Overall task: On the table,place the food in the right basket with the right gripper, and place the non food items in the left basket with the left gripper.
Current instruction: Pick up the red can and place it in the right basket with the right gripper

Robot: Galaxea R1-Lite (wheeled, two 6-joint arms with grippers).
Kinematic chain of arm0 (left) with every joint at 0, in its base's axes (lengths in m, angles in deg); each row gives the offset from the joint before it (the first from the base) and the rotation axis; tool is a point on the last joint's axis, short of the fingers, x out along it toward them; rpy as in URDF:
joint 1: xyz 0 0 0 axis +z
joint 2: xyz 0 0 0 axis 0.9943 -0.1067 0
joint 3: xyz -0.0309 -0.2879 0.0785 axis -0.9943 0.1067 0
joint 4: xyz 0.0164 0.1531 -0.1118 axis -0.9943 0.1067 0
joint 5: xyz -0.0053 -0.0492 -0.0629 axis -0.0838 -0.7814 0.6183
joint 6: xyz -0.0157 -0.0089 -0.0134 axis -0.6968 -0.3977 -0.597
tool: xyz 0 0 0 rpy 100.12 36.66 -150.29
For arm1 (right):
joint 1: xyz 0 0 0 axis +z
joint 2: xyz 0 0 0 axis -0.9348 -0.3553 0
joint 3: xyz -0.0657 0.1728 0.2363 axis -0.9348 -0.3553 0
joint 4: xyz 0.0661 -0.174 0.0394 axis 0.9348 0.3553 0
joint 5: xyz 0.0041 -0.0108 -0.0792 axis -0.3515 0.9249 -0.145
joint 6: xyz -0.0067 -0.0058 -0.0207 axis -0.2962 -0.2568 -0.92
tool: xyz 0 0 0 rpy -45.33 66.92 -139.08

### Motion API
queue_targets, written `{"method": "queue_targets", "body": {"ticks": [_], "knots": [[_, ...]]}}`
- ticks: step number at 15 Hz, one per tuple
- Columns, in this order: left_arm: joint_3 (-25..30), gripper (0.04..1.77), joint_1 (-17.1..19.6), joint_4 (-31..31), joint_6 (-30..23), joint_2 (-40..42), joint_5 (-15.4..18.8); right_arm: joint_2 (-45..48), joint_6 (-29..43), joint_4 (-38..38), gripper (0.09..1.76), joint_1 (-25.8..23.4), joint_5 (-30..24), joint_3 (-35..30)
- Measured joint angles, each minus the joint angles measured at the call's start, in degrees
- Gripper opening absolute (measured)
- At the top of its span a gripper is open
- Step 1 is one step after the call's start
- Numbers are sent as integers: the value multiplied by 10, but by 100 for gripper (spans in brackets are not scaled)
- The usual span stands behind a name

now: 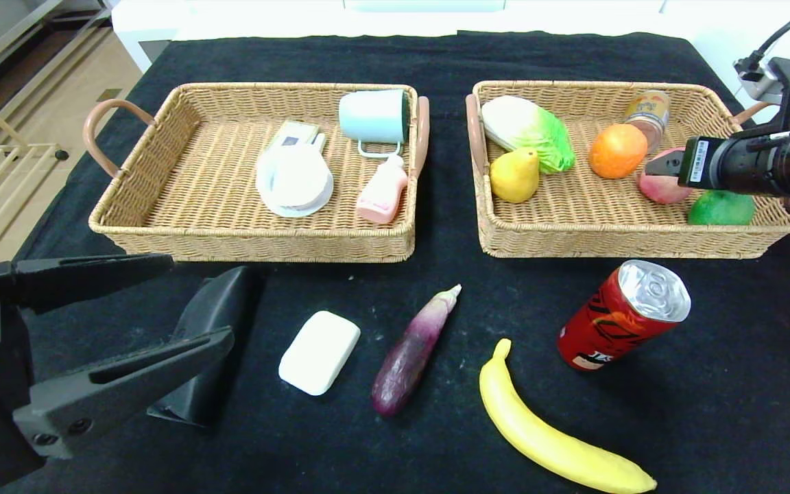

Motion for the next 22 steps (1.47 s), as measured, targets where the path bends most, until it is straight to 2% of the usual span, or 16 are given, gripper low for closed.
{"method": "queue_targets", "body": {"ticks": [5, 8, 12, 16, 19, 22], "knots": [[0, 172, 0, 0, 0, 1, 0, 17, -4, 8, 158, 8, 0, -7], [0, 172, 0, 0, 2, 1, 0, 59, -9, 24, 162, 13, -2, -49], [1, 172, 0, 0, 4, 1, 0, 158, -24, 27, 166, 15, -29, -157], [2, 172, -1, 0, 4, 1, 1, 286, -53, 26, 168, 22, -51, -322], [1, 172, -1, 0, 4, 2, 1, 388, -68, 25, 169, 68, -64, -426], [1, 172, -1, 0, 4, 2, 1, 456, -77, 28, 169, 116, -70, -483]]}}
